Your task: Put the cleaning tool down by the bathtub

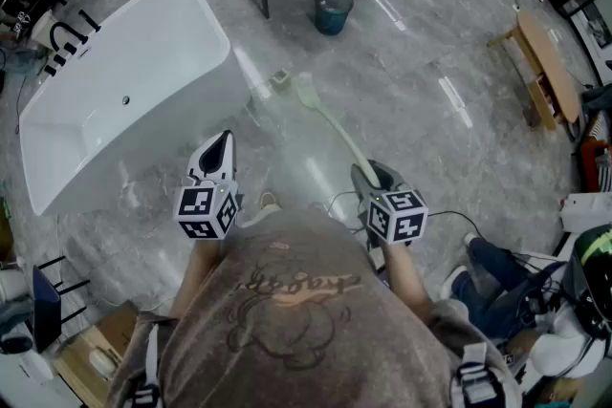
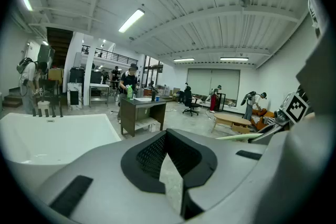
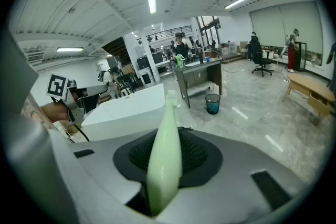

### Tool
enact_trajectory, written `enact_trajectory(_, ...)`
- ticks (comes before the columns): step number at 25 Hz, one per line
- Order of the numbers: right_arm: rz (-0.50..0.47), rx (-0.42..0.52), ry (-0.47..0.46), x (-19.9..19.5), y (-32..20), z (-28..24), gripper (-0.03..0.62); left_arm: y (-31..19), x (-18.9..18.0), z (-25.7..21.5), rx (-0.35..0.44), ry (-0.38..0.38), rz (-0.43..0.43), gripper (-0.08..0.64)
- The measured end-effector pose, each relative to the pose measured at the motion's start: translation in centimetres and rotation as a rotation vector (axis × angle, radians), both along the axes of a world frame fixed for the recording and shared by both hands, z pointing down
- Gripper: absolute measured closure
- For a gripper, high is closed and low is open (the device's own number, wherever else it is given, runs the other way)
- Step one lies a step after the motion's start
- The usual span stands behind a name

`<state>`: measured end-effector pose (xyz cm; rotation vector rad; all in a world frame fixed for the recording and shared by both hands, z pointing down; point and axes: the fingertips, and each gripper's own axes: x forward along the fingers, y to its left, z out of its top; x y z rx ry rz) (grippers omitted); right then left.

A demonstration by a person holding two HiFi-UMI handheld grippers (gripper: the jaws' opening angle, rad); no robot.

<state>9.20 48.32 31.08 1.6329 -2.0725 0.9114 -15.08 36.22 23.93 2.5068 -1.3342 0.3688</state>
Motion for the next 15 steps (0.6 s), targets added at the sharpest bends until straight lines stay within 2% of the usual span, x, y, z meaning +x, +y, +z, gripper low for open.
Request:
enact_trajectory(9, -0.024, -0.005, 0.021, -0.3, -0.3, 0.0, 0.494, 0.0, 0.0, 0.2, -0.005, -0.001, 0.014, 0.56)
enact_trajectory(15, -0.021, 0.003, -0.001, -1.6, -1.0, 0.1, 0.494, -0.4, -0.8, 0.9, -0.012, -0.003, 0.04, 0.558)
